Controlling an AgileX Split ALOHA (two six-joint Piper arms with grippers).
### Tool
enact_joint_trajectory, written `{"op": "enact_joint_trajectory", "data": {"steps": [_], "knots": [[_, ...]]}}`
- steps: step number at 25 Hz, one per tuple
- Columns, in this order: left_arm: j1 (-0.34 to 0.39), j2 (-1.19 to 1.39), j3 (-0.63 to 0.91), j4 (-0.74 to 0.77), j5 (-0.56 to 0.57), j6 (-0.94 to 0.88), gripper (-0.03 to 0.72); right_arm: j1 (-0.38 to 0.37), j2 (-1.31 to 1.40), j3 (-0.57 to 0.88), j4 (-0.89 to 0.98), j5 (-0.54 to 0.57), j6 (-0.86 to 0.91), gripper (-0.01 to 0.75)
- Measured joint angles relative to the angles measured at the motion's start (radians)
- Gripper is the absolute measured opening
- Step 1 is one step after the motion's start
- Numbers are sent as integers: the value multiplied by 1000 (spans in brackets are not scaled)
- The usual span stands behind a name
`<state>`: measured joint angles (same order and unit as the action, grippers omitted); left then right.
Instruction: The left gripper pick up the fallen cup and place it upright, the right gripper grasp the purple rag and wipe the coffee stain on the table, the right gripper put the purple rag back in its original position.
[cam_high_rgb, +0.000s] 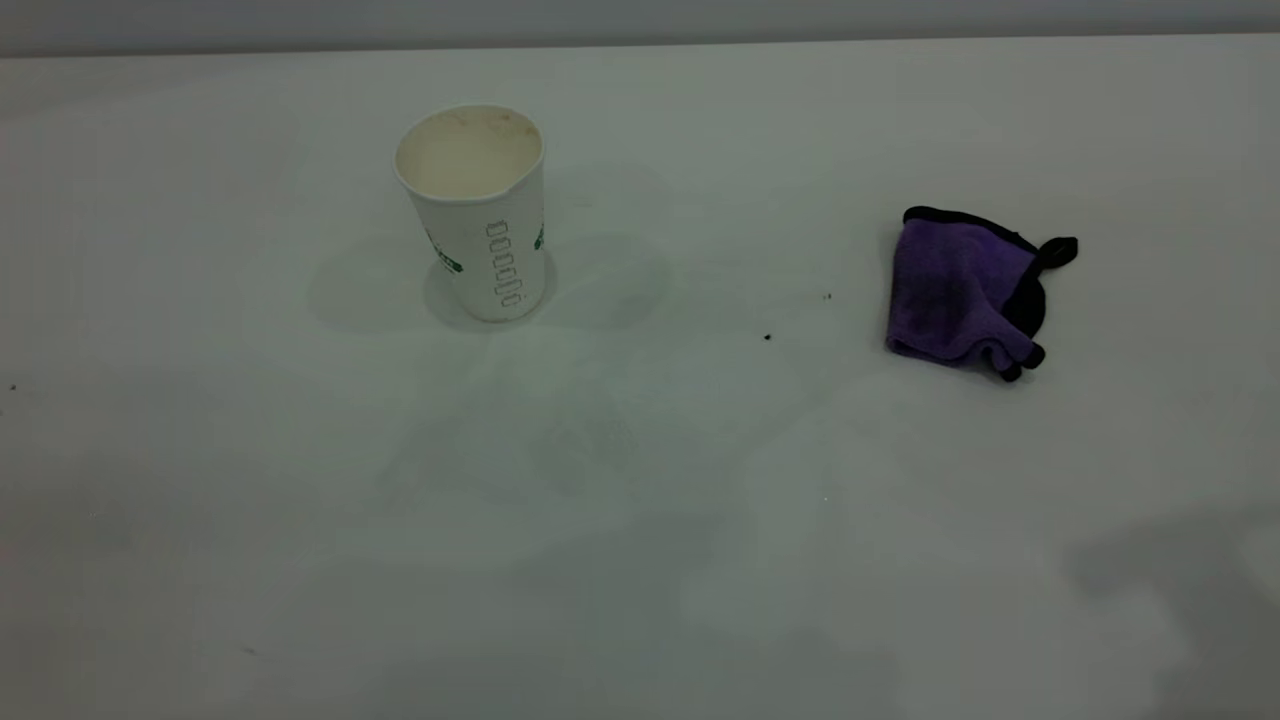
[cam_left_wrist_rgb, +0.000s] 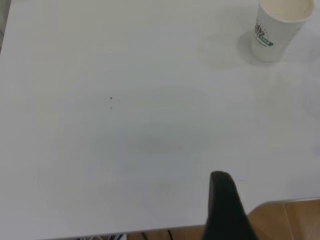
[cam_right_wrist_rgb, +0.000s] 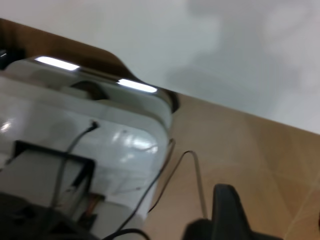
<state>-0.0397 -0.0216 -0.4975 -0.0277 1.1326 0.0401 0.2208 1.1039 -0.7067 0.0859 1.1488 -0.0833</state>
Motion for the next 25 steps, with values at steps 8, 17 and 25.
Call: {"op": "enact_joint_trajectory", "data": {"steps": [8,17,25], "knots": [[0,0,0,0,0,0,500,0,-342,211,-30,-20,83,466],[0,0,0,0,0,0,500,0,-719,230,-58,-41,133,466],[0,0,0,0,0,0,500,0,-917,230,-59,-32,137,466]]}}
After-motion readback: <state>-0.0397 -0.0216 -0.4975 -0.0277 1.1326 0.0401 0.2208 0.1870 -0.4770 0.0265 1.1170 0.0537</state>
